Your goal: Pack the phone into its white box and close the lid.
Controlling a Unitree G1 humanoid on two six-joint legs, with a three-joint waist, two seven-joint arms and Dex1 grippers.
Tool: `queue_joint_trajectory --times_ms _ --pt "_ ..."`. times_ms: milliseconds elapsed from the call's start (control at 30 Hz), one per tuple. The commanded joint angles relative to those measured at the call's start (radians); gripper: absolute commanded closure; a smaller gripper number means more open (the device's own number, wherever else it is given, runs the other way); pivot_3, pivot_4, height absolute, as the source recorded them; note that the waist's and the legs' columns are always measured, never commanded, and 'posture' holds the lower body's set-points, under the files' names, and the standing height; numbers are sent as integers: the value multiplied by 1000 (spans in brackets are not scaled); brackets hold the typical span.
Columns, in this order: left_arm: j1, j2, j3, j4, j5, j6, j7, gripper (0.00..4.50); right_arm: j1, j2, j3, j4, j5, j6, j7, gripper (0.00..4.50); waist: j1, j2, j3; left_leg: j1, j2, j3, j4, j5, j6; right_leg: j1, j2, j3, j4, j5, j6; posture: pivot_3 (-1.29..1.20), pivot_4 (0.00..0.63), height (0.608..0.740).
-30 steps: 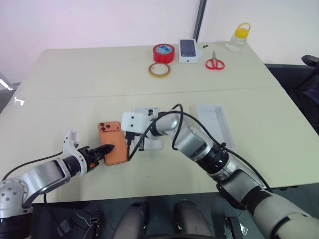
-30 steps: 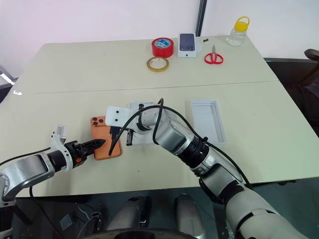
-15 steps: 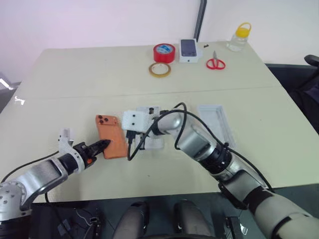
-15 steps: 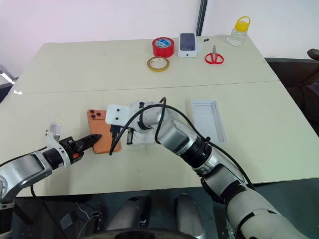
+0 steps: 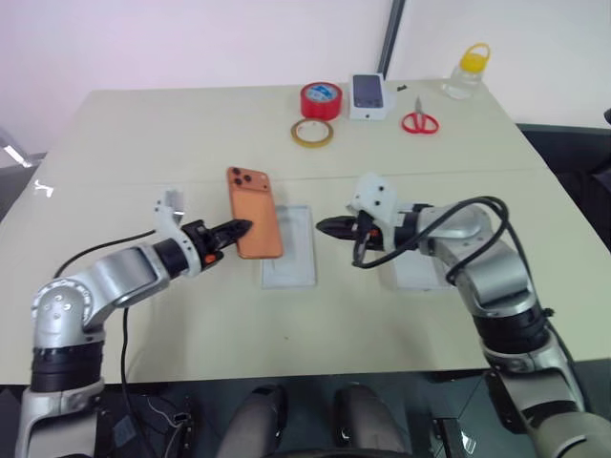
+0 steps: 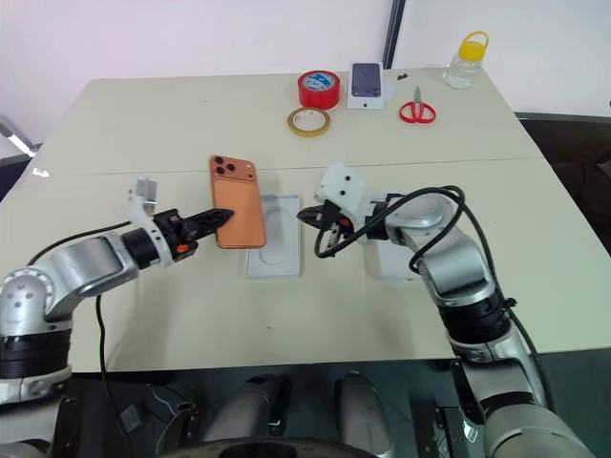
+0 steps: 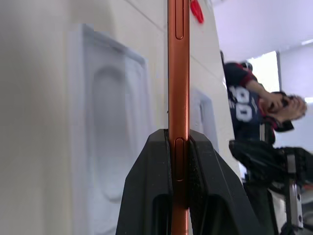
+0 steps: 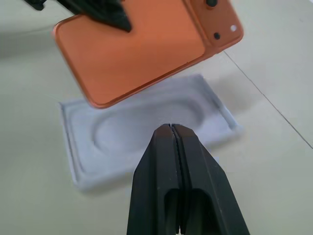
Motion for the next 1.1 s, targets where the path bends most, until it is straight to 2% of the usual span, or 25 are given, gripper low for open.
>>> queue_joint_trajectory --times_ms 33,333,700,733,767,967,1000,1100 --pt "-38 -6 -32 30 -19 13 -16 4450 17 -30 -37 -59 38 -8 -20 4500 2 0 0 0 0 0 -1 0 0 0 0 0 0 0 0 0 150 740" --pt "-72 -5 -95 109 -19 44 -42 4450 64 -99 -69 -52 82 -28 -48 4500 13 -1 0 -1 -1 0 1 0 0 0 -1 0 0 0 0 0 150 740" --pt "-79 -25 -129 145 18 60 -56 4450 48 -109 -41 -19 85 -65 -62 4500 12 -1 0 -1 0 0 1 0 -1 0 -1 0 0 0 0 0 150 740" --pt "-80 -26 -129 145 20 62 -58 3521 48 -109 -39 -19 85 -65 -62 4500 12 -1 0 -1 0 0 1 0 -1 0 -1 0 0 0 0 0 150 740" --pt "-80 -27 -128 145 22 63 -60 3236 48 -109 -36 -20 85 -66 -62 4500 12 -1 0 -1 0 0 1 0 -1 0 -1 0 0 0 0 0 150 740" --pt "-85 -29 -130 143 31 69 -70 210 52 -113 -21 -22 81 -69 -64 4500 13 -1 0 -1 0 0 1 0 -1 0 -1 0 0 0 0 0 150 740" --pt "-89 -27 -131 144 33 71 -71 39 51 -114 -19 -23 81 -70 -64 4500 13 -1 0 -1 0 0 1 0 -1 1 -1 0 0 0 0 0 150 740" --pt "-108 -12 -134 143 53 85 -84 39 50 -116 -16 -22 83 -71 -65 4500 11 -1 0 -1 0 0 2 0 0 1 -1 0 0 0 0 0 150 740"
